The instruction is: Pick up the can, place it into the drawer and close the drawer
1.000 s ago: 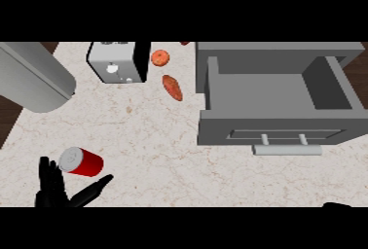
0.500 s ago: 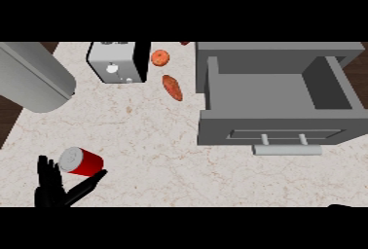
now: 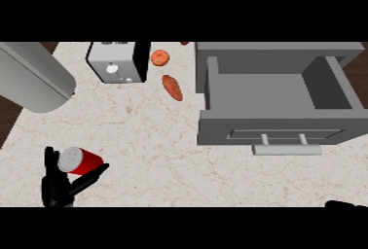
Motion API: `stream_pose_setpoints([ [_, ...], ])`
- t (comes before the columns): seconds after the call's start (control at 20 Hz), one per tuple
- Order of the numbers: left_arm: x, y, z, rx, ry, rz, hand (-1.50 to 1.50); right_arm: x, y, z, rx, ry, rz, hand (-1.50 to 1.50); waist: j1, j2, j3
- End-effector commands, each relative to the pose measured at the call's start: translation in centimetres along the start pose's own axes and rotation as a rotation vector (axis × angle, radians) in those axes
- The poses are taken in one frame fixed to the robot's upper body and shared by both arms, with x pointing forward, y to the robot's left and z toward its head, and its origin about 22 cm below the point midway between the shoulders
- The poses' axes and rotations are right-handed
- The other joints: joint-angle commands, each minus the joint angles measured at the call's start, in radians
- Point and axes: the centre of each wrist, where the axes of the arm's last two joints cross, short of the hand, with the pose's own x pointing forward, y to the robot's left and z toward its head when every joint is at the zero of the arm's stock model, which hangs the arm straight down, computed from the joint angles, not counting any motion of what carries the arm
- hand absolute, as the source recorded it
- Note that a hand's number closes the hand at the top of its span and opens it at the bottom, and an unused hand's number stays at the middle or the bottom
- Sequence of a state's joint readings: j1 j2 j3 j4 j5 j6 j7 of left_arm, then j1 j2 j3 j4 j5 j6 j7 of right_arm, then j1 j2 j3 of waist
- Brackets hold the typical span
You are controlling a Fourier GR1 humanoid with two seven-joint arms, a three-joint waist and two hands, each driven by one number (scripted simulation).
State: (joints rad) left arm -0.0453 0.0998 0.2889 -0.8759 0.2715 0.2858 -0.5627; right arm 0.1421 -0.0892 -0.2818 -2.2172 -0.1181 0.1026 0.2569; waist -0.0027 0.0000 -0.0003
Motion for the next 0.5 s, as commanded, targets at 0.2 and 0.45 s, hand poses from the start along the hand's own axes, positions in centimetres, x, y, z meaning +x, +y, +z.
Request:
stream_pose_setpoints([
  [0.2, 0.1, -0.7, -1.7, -0.131, -0.006, 0.028, -1.50, -0.4, 0.1, -1.0, -0.012, -0.014, 0.000, -1.50, 0.001, 0.000, 0.000],
  [0.45, 1.2, -3.0, -3.2, -0.188, -0.010, 0.081, 1.50, 1.1, -0.8, 0.9, -0.012, -0.005, 0.006, -1.50, -0.004, -0.001, 0.000],
])
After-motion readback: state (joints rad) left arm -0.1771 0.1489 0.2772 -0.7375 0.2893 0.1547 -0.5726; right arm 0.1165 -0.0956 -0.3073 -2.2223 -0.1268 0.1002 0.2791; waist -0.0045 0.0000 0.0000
